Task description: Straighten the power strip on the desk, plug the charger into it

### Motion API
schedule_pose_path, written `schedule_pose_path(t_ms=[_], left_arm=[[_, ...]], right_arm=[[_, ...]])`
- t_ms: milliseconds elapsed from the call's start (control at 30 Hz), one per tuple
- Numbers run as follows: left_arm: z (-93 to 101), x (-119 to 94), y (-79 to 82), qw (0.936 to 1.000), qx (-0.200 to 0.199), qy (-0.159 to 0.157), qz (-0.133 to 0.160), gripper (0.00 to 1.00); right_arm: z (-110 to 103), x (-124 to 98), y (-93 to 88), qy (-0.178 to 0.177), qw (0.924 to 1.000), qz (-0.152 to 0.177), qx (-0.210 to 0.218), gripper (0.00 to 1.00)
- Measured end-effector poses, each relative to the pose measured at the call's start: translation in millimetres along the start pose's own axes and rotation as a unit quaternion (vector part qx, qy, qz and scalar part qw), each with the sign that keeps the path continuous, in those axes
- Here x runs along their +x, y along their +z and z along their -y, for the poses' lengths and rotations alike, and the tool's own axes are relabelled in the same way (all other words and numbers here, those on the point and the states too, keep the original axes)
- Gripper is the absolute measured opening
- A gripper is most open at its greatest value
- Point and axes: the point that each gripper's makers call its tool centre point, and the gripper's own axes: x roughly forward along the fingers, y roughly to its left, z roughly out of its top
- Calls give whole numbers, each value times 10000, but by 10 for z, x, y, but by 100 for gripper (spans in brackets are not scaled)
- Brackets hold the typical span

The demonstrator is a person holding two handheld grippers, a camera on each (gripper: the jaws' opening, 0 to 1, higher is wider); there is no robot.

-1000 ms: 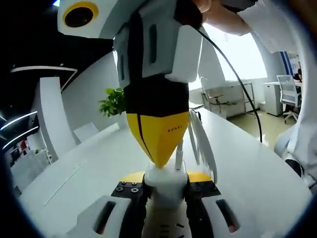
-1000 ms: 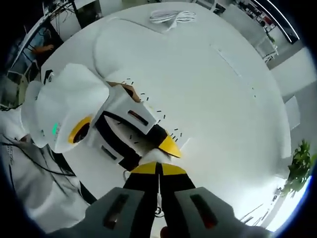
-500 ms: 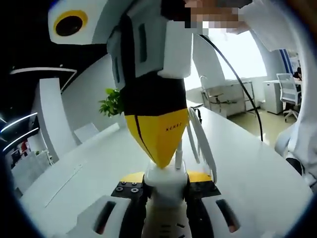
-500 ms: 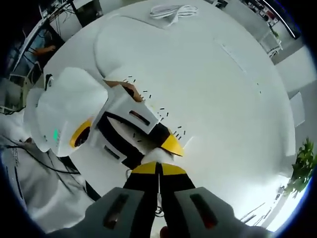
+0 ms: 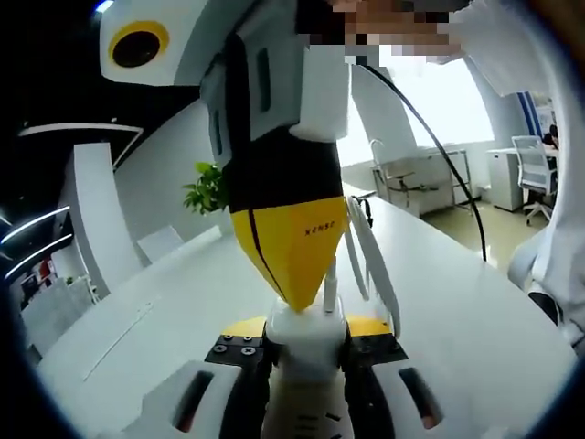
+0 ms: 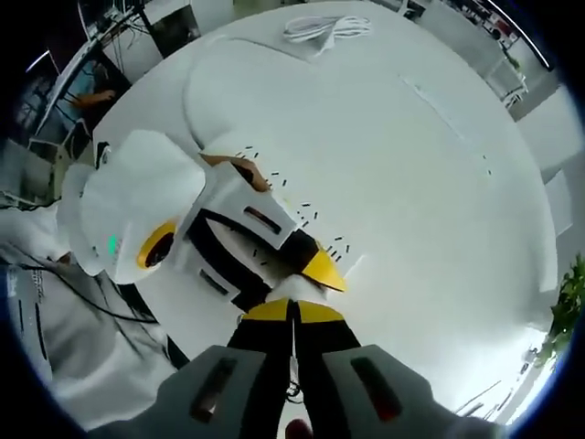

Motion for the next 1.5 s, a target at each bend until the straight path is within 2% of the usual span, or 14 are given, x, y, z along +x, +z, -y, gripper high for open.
schedule_pose_path(t_ms=[300, 433, 567, 667, 700, 767, 800, 867, 1000, 1067, 1133, 1233, 1400, 1500], left_arm=[[-3, 10, 0, 10000, 5, 13, -5, 32], [-3, 12, 0, 10000, 11, 19, -8, 32], [-3, 13, 1, 10000, 15, 18, -7, 32], [-3, 15, 1, 10000, 17, 20, -9, 32], [-2, 15, 1, 10000, 17, 19, -9, 32], [-3, 16, 1, 10000, 20, 21, -9, 32], [-3, 16, 1, 10000, 18, 21, -8, 32], [-3, 16, 0, 10000, 17, 20, -10, 32], [-3, 16, 0, 10000, 17, 20, -9, 32], [-3, 16, 0, 10000, 18, 19, -9, 32], [-4, 17, -1, 10000, 19, 24, -10, 32], [-4, 18, -2, 10000, 21, 30, -14, 32], [-7, 23, -7, 10000, 38, 50, -34, 32], [-8, 27, -11, 10000, 41, 57, -47, 32]], right_arm=[[55, -173, 65, 37, 9991, 427, -16, 1], [66, -303, 171, -65, 9936, 1101, -259, 1], [47, -441, 188, -52, 9855, 1686, -207, 1], [42, -552, 244, -149, 9721, 2276, -553, 1], [43, -605, 266, -256, 9642, 2520, -778, 1], [61, -768, 340, -553, 9402, 3185, -1072, 1], [48, -813, 341, -600, 9325, 3363, -1175, 1], [41, -935, 308, -800, 9149, 3744, -1283, 1], [72, -1162, 142, -1242, 8819, 4393, -1173, 1], [89, -1220, 31, -1462, 8718, 4487, -1310, 1], [93, -1269, -58, -1507, 8638, 4667, -1155, 4], [83, -1291, -165, -1398, 8600, 4820, -925, 6], [131, -1239, -368, -1331, 8583, 4913, -655, 9], [198, -1098, -514, -1255, 8631, 4877, -392, 11]])
